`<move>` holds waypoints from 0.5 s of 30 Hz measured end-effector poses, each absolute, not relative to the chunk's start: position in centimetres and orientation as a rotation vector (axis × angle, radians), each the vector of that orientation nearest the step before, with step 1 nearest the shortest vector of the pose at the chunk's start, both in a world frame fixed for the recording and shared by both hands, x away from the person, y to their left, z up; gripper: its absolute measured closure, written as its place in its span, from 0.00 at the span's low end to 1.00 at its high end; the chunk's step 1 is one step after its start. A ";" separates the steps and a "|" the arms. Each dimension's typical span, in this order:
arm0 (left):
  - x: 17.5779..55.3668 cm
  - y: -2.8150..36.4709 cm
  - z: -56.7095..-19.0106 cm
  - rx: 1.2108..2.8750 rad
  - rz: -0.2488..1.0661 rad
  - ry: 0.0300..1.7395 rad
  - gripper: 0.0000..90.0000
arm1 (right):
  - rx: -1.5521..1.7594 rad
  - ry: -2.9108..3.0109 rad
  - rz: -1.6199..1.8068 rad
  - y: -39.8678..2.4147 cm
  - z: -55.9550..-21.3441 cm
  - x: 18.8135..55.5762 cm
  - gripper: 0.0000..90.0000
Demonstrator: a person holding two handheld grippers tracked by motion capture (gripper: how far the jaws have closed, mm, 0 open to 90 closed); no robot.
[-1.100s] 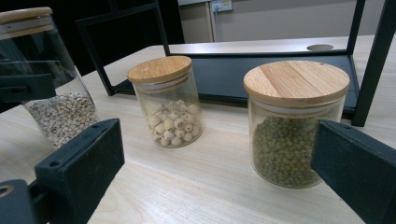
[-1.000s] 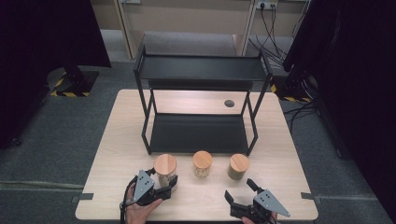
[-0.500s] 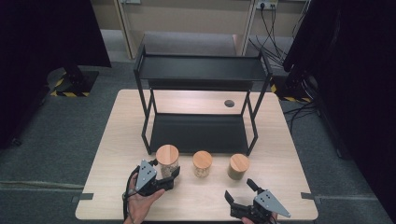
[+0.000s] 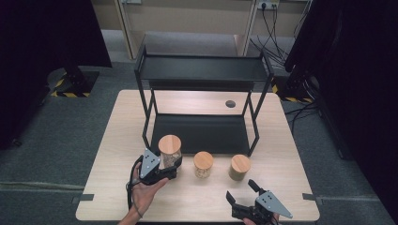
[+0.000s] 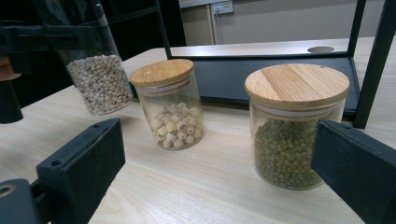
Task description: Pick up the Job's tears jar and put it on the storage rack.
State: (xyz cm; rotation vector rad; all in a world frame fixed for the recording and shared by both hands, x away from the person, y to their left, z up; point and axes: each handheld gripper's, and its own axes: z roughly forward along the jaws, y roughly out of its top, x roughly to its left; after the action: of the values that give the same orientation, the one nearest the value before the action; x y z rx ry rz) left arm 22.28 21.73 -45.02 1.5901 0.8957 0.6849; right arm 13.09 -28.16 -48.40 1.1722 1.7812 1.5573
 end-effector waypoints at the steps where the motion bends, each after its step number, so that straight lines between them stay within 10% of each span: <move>1: 22.5 21.6 -44.9 1.591 0.685 0.898 0.28 | 1.172 1.782 1.558 -28.2 -48.4 13.1 0.04; 15: 25.5 20.7 -44.1 1.581 0.707 0.933 0.28 | 1.176 1.781 1.566 -28.3 -48.4 13.1 0.04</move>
State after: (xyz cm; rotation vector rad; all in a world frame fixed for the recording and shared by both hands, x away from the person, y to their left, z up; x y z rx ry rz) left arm 25.53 20.67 -44.13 1.5805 0.9332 0.7065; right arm 13.14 -28.28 -48.45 1.1757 1.7808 1.5663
